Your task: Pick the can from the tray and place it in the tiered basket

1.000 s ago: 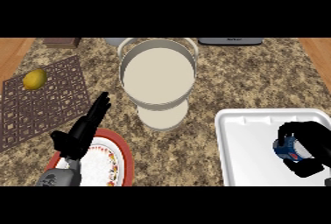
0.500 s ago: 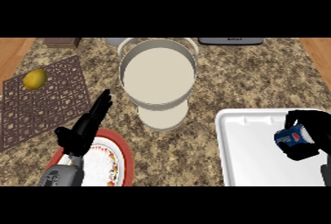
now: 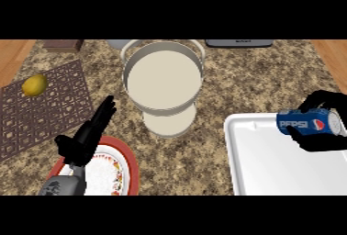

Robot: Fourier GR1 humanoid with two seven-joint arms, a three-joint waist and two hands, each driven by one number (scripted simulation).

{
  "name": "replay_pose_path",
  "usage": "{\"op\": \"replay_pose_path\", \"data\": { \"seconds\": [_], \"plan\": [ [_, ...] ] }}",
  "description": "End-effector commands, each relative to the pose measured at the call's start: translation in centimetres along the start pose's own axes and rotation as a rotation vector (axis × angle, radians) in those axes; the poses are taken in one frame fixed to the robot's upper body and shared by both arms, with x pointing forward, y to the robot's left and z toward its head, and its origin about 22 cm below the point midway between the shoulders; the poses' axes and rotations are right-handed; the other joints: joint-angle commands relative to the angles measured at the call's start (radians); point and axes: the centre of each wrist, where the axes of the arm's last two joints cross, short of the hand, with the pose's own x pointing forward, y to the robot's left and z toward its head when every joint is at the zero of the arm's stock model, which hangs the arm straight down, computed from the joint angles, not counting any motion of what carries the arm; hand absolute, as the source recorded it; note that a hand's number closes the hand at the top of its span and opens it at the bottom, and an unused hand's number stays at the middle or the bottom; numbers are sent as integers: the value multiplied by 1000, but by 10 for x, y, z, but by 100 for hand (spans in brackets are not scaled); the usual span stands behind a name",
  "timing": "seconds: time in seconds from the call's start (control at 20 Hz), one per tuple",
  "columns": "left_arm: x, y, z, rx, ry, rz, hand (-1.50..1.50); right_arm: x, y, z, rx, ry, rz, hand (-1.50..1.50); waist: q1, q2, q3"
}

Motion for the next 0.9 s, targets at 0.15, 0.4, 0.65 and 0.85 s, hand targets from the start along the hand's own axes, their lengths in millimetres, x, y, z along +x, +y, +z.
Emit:
{"op": "replay_pose_path", "data": {
  "seconds": [0.15,0.4,0.65,0.85],
  "plan": [
    [-9,-2,-1,-3,1,-1,0,95,-39,1,-64,-123,-81,150,8,4,-1],
    [7,8,0,-10,-17,-1,0,159,-66,-15,-71,-117,-143,150,18,3,-1],
    [-3,-1,-3,-36,6,13,0,232,-50,-60,-37,-87,-112,150,35,9,-1],
    [5,-10,-4,-22,-20,7,0,270,-41,-81,-7,-66,-156,150,31,9,0]
  ]
}}
